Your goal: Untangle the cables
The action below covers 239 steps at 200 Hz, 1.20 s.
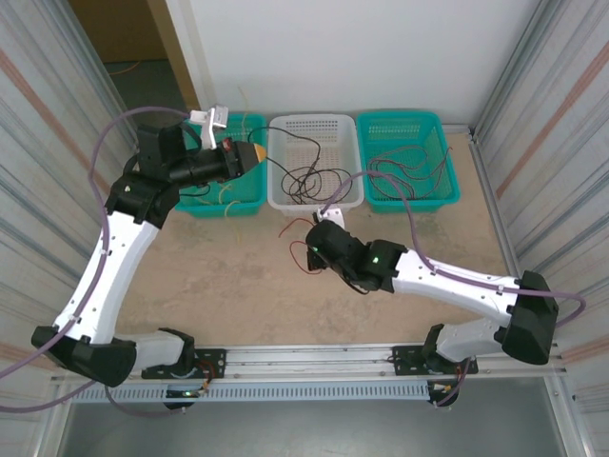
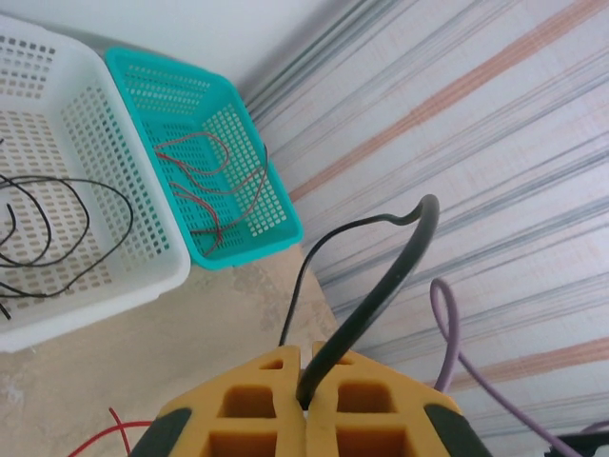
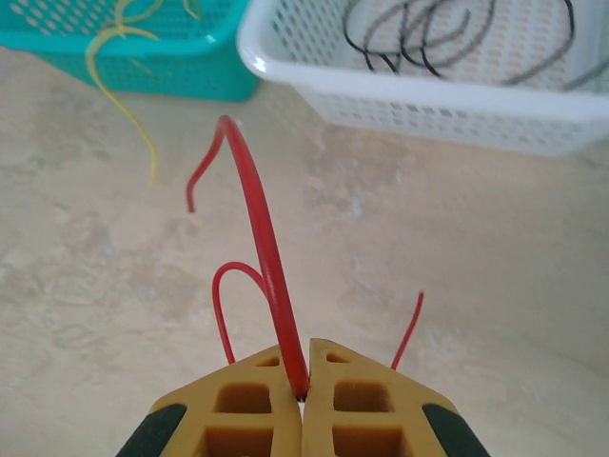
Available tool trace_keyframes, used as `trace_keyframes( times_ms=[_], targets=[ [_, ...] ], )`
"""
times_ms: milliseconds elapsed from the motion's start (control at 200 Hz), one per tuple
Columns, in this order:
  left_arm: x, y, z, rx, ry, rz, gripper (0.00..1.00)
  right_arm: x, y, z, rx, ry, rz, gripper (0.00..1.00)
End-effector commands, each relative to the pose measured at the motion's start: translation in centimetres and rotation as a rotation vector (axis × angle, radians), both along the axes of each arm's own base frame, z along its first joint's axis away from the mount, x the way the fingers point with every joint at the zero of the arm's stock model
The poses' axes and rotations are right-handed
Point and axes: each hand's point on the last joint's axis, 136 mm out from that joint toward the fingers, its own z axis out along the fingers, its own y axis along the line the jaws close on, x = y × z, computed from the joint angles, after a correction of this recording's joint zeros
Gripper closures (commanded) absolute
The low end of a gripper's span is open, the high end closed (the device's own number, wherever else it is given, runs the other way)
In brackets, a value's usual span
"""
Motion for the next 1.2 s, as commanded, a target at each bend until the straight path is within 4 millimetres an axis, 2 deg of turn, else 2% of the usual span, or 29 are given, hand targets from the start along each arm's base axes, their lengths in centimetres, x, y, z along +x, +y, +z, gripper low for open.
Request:
trace_keyframes(
  times_ms=[0,155,291,386,426,531,556,621,651,696,741,756,857,942,1007,1077,1192],
  targets=[
    [0.9,0.6,2.4,-0.001,-0.082,0.025,1.00,-0.5,-2.7,-0.8,0.007,0.026,-0.093,1.00],
    [4.7,2.1,0.0,0.081,-0.068,0.136,1.00,-1.3,-5.8,-1.1,0.021,0.027,-0.164,1.00],
    [8.7,2.5,-2.7,0.107,-0.015,0.202,1.00,-1.8,-8.1,0.4,0.046,-0.001,-0.207,1.00],
    [11.1,1.9,-4.4,0.107,0.022,0.205,1.00,-1.9,-9.4,1.2,0.037,-0.018,-0.235,1.00],
    [12.0,1.5,-5.0,0.098,0.035,0.200,1.00,-2.1,-10.2,2.4,0.066,-0.039,-0.245,1.00],
    [14.1,0.6,-6.6,0.077,0.067,0.201,1.00,-2.3,-11.5,3.6,0.074,-0.061,-0.271,1.00],
    [14.5,0.3,-6.9,0.078,0.070,0.198,0.92,-2.4,-11.8,3.9,0.076,-0.066,-0.276,1.00],
    [15.5,-0.6,-7.9,0.095,0.081,0.189,0.60,-2.4,-12.5,4.7,0.083,-0.079,-0.290,1.00],
    [15.9,-1.1,-8.5,0.112,0.089,0.186,0.50,-2.4,-12.8,5.1,0.084,-0.084,-0.295,1.00],
    [16.1,-2.1,-9.1,0.144,0.086,0.165,0.40,-2.4,-13.3,5.8,0.088,-0.091,-0.306,1.00],
    [16.2,-2.9,-10.2,0.203,0.094,0.156,0.06,-2.3,-13.9,6.7,0.086,-0.099,-0.316,1.00],
    [16.2,-3.0,-10.5,0.229,0.099,0.159,0.02,-2.3,-14.0,7.0,0.087,-0.102,-0.319,1.00],
    [15.6,-3.8,-12.6,0.463,0.067,0.168,0.01,-1.8,-15.5,9.3,0.080,-0.113,-0.342,1.00],
    [14.7,-3.9,-13.1,0.760,-0.071,0.219,0.01,-0.6,-17.0,11.3,0.078,-0.099,-0.373,1.00],
    [13.7,-4.7,-13.2,0.904,-0.159,0.214,0.01,0.7,-18.0,12.9,0.089,-0.087,-0.390,1.00],
    [12.5,-5.7,-13.5,0.954,-0.208,0.184,0.02,2.5,-19.1,14.7,0.111,-0.076,-0.407,1.00],
    [11.0,-5.7,-13.5,0.887,-0.210,0.187,0.01,7.1,-20.4,15.0,0.110,-0.013,-0.442,1.00]
  ],
)
